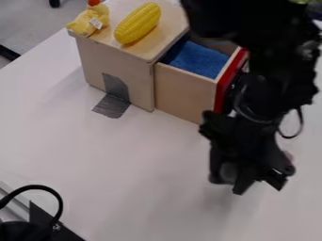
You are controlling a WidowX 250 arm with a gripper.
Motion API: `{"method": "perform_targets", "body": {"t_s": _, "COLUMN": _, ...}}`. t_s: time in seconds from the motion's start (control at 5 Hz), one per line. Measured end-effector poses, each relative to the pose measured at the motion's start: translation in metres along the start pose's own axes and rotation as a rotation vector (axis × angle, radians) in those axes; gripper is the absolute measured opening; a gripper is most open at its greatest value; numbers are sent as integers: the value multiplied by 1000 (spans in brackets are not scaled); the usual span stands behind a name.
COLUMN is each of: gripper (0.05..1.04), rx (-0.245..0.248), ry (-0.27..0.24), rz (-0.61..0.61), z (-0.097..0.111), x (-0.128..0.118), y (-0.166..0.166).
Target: Move the gray object below the drawer
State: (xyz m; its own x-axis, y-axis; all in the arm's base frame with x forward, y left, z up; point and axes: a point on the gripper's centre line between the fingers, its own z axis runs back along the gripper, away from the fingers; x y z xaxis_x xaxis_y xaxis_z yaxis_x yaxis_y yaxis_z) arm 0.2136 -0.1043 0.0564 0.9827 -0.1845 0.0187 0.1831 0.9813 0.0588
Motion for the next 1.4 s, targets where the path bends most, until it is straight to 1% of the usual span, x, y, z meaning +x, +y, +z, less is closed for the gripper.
{"method": "perform_targets", "body": {"t_s": 0.2, "gripper": 448, "rx": 23, "ry": -1, "rz": 91, "z": -8, "x": -20, "y": 36}}
{"method": "perform_targets", "body": {"t_s": 0.4, "gripper": 448, "rx": 10, "ry": -14, "rz": 143, "z": -13, "x": -25, "y": 64}}
{"method": "perform_targets", "body": {"t_s": 0.6, "gripper": 448, "rx": 23, "ry": -51, "rz": 154, "z": -20, "x": -22, "y": 101}}
{"method": "perform_targets", "body": {"t_s": 0.8, "gripper": 448, "rx": 50, "ry": -32, "rz": 109, "z": -37, "x": -23, "y": 121}}
{"method": "perform_targets", "body": {"t_s": 1.0, "gripper": 448, "rx": 53, "ry": -25, "rz": 102, "z": -50, "x": -33, "y": 137}}
{"method": "perform_targets", "body": {"t_s": 1.2, "gripper": 514, "rx": 30, "ry": -13, "rz": 150, "z": -58, "x": -45, "y": 142}}
{"method": "perform_targets", "body": {"t_s": 1.4, "gripper": 845, "rx": 7, "ry": -15, "rz": 161, "z": -58, "x": -47, "y": 142}}
